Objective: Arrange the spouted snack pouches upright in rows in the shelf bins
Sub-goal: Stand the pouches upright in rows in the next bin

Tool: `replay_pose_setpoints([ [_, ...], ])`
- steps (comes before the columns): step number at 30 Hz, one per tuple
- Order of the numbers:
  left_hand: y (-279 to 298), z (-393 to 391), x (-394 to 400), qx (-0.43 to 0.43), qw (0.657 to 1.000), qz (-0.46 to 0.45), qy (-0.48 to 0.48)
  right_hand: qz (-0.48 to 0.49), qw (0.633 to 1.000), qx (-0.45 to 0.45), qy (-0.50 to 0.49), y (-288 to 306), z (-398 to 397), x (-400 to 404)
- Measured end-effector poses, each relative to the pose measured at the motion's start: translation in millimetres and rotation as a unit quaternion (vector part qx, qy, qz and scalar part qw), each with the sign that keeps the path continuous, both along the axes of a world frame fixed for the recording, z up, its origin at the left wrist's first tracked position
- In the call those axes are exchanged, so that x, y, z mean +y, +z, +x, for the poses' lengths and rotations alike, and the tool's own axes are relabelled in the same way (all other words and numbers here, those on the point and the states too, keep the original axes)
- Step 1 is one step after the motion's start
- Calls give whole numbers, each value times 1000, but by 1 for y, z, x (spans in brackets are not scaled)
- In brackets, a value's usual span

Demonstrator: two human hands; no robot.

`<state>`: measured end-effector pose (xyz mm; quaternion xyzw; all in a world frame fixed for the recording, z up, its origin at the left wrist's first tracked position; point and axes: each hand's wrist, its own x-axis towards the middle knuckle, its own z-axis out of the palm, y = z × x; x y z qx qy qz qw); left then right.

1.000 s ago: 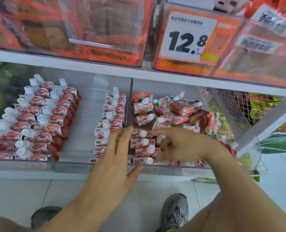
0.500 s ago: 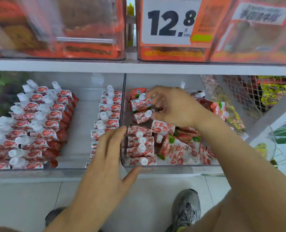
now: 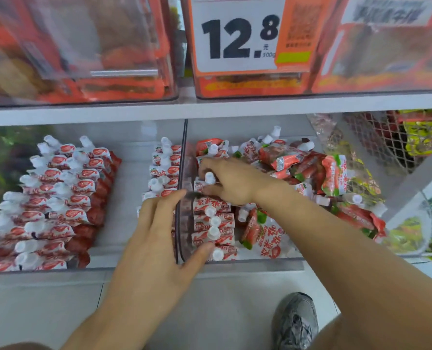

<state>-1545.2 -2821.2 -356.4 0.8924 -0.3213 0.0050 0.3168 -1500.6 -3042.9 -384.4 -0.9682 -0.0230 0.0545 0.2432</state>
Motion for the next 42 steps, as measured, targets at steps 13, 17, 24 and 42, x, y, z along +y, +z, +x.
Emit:
replay_pose_setpoints([
  [13, 0, 4, -1, 21, 1000, -7, -4, 198, 970, -52, -131, 34, 8, -36],
  [17, 1, 5, 0, 27, 999, -17, -5, 36, 994, -56, -91, 27, 19, -32],
  [24, -3, 5, 1, 31, 999, -18, -12, -40, 994, -80, -67, 10, 30, -25],
  [42, -5, 4, 1, 12, 1000, -26, -11, -4, 993, 18, -116, 43, 35, -43],
])
